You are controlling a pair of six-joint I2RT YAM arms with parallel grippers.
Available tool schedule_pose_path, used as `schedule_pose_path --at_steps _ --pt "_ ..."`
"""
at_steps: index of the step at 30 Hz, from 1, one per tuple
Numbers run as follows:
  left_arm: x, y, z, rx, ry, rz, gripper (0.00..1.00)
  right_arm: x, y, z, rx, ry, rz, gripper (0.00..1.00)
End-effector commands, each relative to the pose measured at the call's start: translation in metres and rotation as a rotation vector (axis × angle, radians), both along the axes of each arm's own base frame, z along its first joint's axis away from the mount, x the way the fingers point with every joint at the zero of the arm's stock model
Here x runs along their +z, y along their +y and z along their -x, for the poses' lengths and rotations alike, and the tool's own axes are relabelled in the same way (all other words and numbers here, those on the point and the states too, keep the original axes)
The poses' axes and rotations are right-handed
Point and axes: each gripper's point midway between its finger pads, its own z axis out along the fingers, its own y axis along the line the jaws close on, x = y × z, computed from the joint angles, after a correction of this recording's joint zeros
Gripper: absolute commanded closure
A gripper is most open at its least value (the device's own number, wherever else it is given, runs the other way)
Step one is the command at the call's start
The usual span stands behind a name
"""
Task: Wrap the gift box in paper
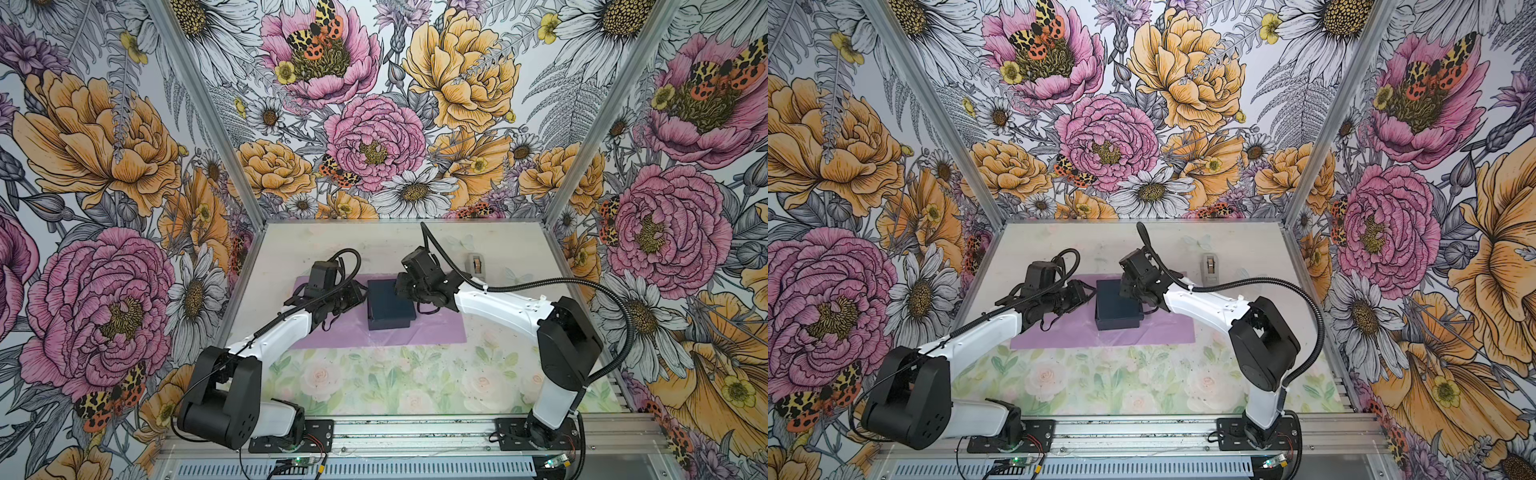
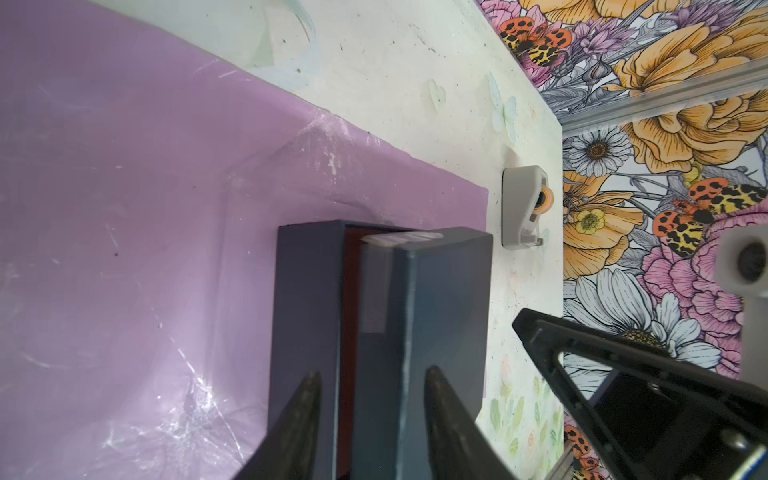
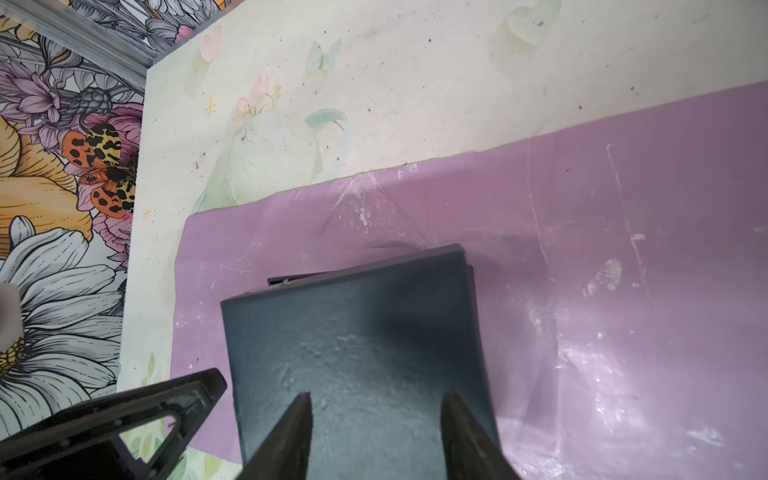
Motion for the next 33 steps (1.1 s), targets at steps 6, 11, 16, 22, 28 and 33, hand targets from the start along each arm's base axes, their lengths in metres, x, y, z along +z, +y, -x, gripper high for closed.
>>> schedule_pose_path --at_steps 6,11,16,22,28,33 --pt "-0.007 0.008 0.007 -0.02 0.026 0.026 0.39 0.0 -0.015 0.0 0.002 0.025 0.019 0.31" --pt "-0.004 0.001 0.007 -0.033 0.012 0.072 0.37 -0.016 -0.028 0.004 0.019 0.097 -0.003 0.22" --pt "-0.002 -0.009 0.004 -0.046 0.006 0.104 0.35 -0.024 -0.013 0.007 0.102 0.15 -0.074 0.16" --pt "-0.011 -0.015 0.002 -0.048 0.025 0.115 0.35 -0.035 -0.005 0.006 0.121 0.173 -0.089 0.17" --pt "-0.015 -0.024 0.0 -0.062 0.03 0.128 0.34 -0.032 0.0 0.005 0.136 0.153 -0.104 0.24" --pt "-0.019 -0.027 0.0 -0.065 0.038 0.124 0.34 -0.024 0.005 0.007 0.148 0.127 -0.106 0.3"
